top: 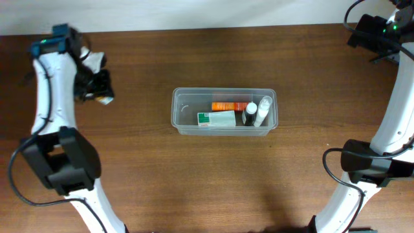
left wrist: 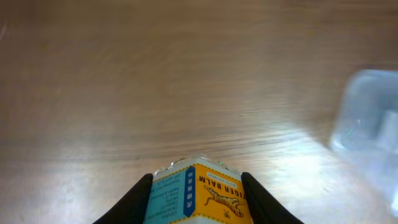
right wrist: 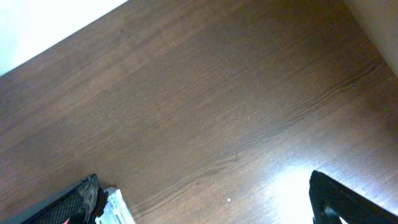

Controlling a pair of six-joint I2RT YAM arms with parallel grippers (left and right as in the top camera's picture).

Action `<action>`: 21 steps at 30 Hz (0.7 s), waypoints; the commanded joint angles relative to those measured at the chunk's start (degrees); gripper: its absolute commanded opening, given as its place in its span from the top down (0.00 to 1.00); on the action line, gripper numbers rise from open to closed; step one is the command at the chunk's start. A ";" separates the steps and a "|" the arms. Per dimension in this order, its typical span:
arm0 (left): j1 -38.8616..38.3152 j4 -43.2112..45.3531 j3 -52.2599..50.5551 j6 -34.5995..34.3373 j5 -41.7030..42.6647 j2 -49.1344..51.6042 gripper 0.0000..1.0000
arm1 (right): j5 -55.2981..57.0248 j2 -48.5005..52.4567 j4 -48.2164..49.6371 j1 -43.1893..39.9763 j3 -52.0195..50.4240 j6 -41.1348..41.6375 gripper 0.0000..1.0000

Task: Pack container
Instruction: 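Carry the jar to the container's left end and lower it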

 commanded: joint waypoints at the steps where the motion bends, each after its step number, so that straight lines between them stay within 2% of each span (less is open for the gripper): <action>1: -6.43 -1.36 4.76 3.41 1.64 -2.05 0.74 | 0.52 -0.63 -0.33 -0.22 0.48 0.24 0.02; 11: -23.63 -1.75 5.97 3.41 1.42 -2.03 0.75 | 0.52 -0.63 -0.35 -0.22 0.48 0.24 0.02; 21: -32.22 -2.21 4.20 3.37 -5.40 -2.01 0.75 | 0.52 -0.63 -0.33 -0.22 0.48 0.24 0.02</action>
